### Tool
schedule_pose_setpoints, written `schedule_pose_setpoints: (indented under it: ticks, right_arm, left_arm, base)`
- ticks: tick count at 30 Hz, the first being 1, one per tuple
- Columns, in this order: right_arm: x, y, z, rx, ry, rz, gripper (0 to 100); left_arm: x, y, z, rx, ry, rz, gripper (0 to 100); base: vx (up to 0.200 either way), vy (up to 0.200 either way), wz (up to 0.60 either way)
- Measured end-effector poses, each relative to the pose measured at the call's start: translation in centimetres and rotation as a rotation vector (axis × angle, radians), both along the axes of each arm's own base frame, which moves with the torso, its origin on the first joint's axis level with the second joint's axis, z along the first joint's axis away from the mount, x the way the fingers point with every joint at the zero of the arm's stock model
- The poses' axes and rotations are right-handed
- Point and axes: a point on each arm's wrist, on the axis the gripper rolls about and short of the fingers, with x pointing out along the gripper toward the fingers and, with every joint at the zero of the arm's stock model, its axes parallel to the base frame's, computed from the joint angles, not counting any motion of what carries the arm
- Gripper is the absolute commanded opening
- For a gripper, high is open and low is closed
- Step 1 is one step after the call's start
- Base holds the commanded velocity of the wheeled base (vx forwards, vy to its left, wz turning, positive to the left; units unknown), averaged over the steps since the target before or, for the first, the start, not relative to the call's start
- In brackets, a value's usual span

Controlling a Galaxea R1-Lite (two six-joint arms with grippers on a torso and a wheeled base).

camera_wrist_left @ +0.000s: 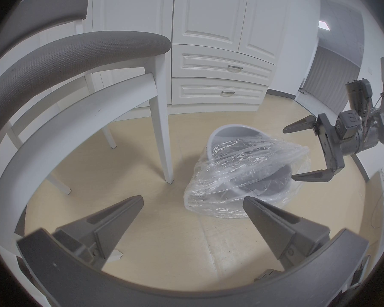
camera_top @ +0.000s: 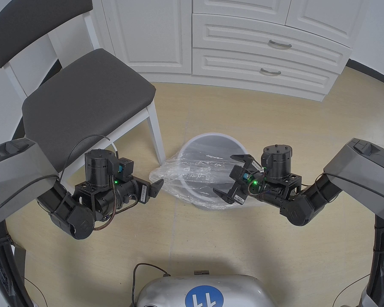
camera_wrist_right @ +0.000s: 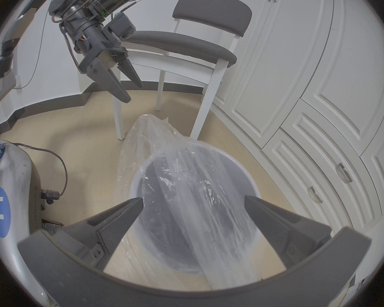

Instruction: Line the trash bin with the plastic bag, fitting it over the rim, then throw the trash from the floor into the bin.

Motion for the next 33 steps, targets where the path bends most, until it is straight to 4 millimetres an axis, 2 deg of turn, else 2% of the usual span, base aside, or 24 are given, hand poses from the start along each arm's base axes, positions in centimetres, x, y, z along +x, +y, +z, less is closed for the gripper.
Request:
schedule_pose_setpoints:
  ticks: [6, 7, 12, 17, 28, 33]
  right_arm:
    - [1.0, 0.4, -1.1, -0.003, 0.004, -0.011, 100]
    - [1.1, 0.4, -1.3, -0.005, 0.006, -0.016, 0]
    - [1.7, 0.3, -2.0, -0.012, 0.015, -0.033, 0]
    - [2.4, 0.5, -1.8, -0.011, 0.024, -0.039, 0]
    - [5.7, 2.4, 2.8, 0.123, -0.082, -0.182, 0]
    - [7.5, 3.5, 4.1, 0.205, -0.142, -0.267, 0]
  left_arm:
    - [-0.1, 0.0, -0.1, 0.002, 0.003, -0.001, 100]
    - [-0.1, 0.0, -0.1, 0.002, 0.002, -0.001, 100]
    - [-0.1, 0.1, 0.0, 0.002, 0.0, 0.0, 100]
    - [-0.1, 0.1, 0.1, 0.0, -0.003, 0.003, 100]
    - [-0.3, 0.2, 0.7, -0.011, -0.033, 0.002, 100]
    - [-0.4, 0.1, 0.9, -0.021, -0.057, -0.002, 100]
  base:
    - [0.0, 0.0, 0.0]
    - [0.0, 0.0, 0.0]
    - [0.0, 0.0, 0.0]
    - [0.0, 0.0, 0.0]
    - [0.0, 0.0, 0.0]
    - [0.0, 0.0, 0.0]
